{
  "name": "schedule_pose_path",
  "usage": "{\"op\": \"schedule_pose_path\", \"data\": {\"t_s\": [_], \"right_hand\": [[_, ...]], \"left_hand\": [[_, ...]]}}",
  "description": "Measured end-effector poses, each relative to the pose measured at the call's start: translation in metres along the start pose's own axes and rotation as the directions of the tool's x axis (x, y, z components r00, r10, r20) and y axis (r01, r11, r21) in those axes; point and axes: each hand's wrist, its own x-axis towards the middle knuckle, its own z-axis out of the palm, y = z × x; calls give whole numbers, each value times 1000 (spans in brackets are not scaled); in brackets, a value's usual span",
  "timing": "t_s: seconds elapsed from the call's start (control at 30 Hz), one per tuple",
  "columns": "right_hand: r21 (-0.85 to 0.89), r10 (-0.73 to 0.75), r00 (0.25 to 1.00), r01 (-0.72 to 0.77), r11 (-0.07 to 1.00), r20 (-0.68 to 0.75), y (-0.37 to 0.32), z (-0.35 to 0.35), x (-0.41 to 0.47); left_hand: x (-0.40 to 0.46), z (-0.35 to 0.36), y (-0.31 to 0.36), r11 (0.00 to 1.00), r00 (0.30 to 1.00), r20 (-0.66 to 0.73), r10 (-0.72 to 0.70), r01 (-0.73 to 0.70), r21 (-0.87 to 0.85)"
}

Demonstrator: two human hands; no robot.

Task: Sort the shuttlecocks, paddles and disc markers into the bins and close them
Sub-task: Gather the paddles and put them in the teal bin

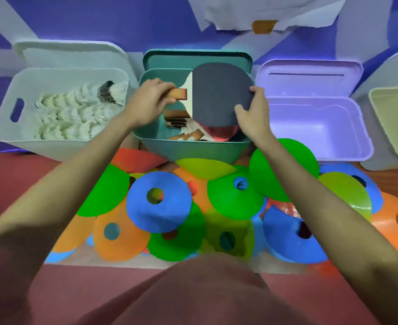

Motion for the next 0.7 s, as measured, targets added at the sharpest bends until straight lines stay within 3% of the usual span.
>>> {"op": "schedule_pose_path", "data": {"t_s": [0.2, 0.4, 0.57, 0.7], "right_hand": [[-271, 221, 963, -174, 947, 153, 10, 46, 38], [-343, 349, 918, -271, 899, 188, 24, 59, 47], [-325, 236, 958, -173, 930, 165, 27, 54, 33], [-247, -134, 982, 164, 955, 132, 12, 44, -12]], "left_hand": [[40, 32, -31, 994, 971, 236, -39, 14, 104], [47, 59, -30, 984, 973, 225, -58, 18, 176], [41, 63, -23, 989, 985, 142, -103, 87, 116], [10, 47, -14, 991, 992, -39, -118, 115, -67]]}}
